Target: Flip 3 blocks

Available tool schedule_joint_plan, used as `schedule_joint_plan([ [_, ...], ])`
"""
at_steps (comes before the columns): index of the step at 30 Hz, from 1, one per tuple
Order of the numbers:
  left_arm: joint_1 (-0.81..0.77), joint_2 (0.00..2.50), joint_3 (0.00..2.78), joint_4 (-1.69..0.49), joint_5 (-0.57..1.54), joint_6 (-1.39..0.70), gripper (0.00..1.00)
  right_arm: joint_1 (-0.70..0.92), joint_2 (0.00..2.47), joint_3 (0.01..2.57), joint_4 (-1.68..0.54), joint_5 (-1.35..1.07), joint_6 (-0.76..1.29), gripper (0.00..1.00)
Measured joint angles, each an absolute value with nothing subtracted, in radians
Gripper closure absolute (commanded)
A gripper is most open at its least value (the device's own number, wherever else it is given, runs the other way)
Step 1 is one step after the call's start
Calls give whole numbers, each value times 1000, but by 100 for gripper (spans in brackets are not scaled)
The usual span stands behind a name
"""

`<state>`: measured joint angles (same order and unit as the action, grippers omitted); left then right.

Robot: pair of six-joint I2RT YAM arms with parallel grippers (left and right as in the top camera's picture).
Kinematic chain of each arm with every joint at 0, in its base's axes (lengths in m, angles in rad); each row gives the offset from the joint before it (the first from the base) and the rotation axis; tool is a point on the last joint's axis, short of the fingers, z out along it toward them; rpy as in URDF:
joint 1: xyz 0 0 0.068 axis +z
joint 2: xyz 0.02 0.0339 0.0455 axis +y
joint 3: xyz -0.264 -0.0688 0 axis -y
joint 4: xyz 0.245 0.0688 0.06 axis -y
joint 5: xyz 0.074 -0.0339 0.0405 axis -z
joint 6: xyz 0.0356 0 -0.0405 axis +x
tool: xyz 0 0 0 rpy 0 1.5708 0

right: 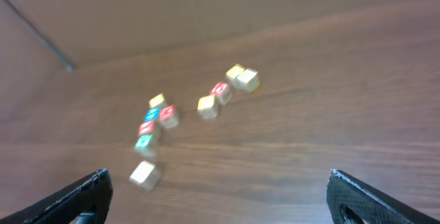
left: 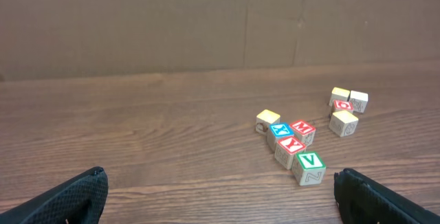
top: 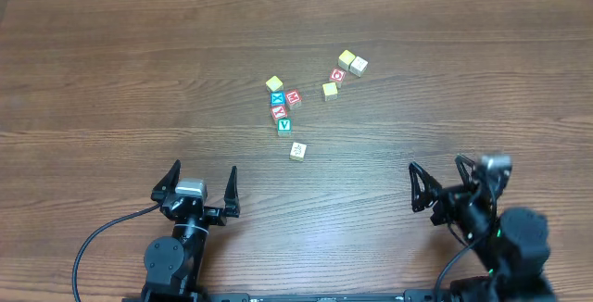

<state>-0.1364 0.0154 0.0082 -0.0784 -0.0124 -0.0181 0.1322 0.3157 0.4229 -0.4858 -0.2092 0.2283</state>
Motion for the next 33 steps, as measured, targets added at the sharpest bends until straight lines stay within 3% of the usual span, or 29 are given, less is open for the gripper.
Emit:
schedule_joint_plan([
  [10, -136, 15, 8, -79, -15, -16, 1, 131, 1029, 1086, -1201, -393, 236, 0],
  [14, -136, 15, 8, -78, -16, -15, 0, 131, 1246, 1235, -1383, -416, 236, 0],
  [24, -136, 15, 8, -78, -14, -20, 0, 131, 1463, 1258, -1463, -421, 235, 0],
  [33, -137, 67, 20, -100, 81, -144, 0, 131, 1498, 1258, -1324, -411, 236, 0],
])
